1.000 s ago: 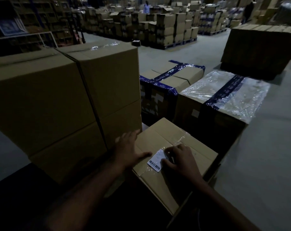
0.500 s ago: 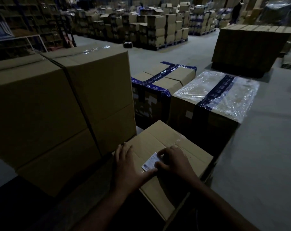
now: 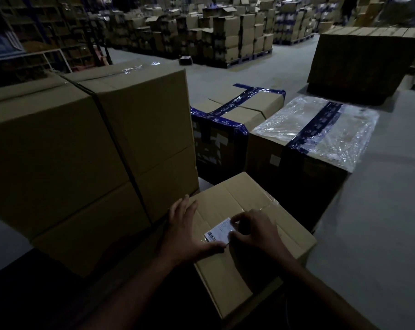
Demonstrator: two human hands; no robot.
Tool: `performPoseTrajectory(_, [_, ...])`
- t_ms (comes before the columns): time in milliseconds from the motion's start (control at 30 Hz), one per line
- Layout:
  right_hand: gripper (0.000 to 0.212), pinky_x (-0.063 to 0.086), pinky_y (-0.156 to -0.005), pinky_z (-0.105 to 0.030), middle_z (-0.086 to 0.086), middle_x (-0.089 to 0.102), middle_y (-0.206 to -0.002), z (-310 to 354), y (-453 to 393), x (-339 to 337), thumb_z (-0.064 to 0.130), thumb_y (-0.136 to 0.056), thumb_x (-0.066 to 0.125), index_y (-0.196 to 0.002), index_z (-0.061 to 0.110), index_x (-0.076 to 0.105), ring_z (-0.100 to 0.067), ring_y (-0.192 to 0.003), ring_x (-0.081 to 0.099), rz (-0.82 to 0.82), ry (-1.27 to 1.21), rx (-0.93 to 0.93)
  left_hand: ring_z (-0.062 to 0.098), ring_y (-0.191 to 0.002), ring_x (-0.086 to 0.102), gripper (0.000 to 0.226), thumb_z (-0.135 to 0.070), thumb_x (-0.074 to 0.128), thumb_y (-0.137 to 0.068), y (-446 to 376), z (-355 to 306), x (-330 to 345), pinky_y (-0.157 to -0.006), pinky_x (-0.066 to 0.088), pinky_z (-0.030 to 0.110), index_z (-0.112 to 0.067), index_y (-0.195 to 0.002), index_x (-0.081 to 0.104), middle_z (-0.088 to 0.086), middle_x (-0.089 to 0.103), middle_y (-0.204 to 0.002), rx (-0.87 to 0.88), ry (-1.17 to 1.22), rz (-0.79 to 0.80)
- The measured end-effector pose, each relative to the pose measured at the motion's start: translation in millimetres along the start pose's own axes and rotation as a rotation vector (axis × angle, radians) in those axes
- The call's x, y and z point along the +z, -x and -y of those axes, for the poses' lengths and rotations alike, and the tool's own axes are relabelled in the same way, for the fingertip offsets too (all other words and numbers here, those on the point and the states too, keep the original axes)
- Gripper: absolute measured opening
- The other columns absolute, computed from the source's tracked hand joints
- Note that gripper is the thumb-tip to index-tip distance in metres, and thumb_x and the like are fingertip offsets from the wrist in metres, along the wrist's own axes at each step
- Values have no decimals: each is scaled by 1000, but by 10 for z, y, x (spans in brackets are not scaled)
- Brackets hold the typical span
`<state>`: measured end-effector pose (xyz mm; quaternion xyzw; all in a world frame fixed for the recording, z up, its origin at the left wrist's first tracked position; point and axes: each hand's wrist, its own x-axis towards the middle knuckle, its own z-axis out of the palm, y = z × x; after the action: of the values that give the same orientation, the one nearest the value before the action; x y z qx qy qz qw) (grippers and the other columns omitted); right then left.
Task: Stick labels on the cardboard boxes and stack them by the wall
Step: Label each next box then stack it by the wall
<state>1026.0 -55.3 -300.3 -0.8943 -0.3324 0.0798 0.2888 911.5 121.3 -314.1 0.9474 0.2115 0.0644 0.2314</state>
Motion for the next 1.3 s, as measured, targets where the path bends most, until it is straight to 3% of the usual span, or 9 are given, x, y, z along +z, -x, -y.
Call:
performPoseTrajectory(100, [34,39,-93,-33,14,58,-98,1,67,33,44,-77,72,-108,32,65,-3,-89,57,-25,39,12,10,-148,-6,139,-101,52,-42,-10,32,2,-121,19,43,-30,-156,14,-11,-2,-165,21,26,-10])
performPoseTrajectory(167, [32,43,-94,-34,13,60,-99,-7,53,1,42,-76,74,-105,31,66,-2,-89,59,16,15,5,9,-148,-4,140,-102,50,-40,-10,45,1,-121,20,44,-30,-155,15,-12,0,-164,27,52,-27])
performPoseTrajectory(267, [24,53,-78,-21,8,69,-98,1,-11,-116,31,-76,78,-98,26,70,3,-80,61,72,-71,-22,7,-148,-3,141,-103,47,-39,-8,44,-11,-122,18,43,-29,-155,16,-11,3,-164,29,54,-37])
performPoseTrajectory(400, [33,43,-68,-9,12,55,-92,24,-21,-126,32,-76,78,-107,23,68,5,-74,51,44,-9,-64,9,-148,-1,141,-102,48,-39,-23,42,-17,-122,19,44,-27,-155,20,-10,7,-164,40,77,-50])
performPoseTrajectory(600, [28,52,-84,-27,12,58,-92,11,-80,-161,29,-77,78,-102,22,70,0,-84,58,95,-43,-53,6,-147,-3,138,-97,56,-41,-36,44,-14,-122,17,42,-28,-155,20,-13,4,-164,40,91,-35])
performPoseTrajectory(733, [35,51,-87,-37,11,61,-100,-19,-127,-68,41,-77,74,-109,31,66,-6,-92,59,61,30,-50,4,-147,-2,140,-99,54,-39,-36,54,-25,-122,16,40,-25,-154,23,-11,6,-164,47,97,-44])
performPoseTrajectory(967, [31,52,-84,-39,10,61,-97,-23,-192,-82,45,-74,72,-101,31,68,-6,-90,58,108,17,-67,1,-146,-6,140,-93,62,-40,-31,17,-90,-122,17,42,-27,-155,19,-14,1,-164,36,110,11])
performPoseTrajectory(1133, [27,38,-87,-34,13,43,-92,-48,-161,-33,43,-84,65,-108,31,63,-6,-92,39,59,97,-115,2,-147,-7,136,-91,63,-41,-40,38,-113,-122,19,46,-28,-155,21,-15,0,-164,47,119,27])
performPoseTrajectory(1300, [20,37,-92,-36,12,47,-99,-45,-226,-1,42,-87,60,-105,33,59,-9,-98,40,96,112,-101,3,-147,-7,141,-97,59,-38,-63,75,-98,-122,20,46,-29,-155,21,-16,1,-164,56,124,24])
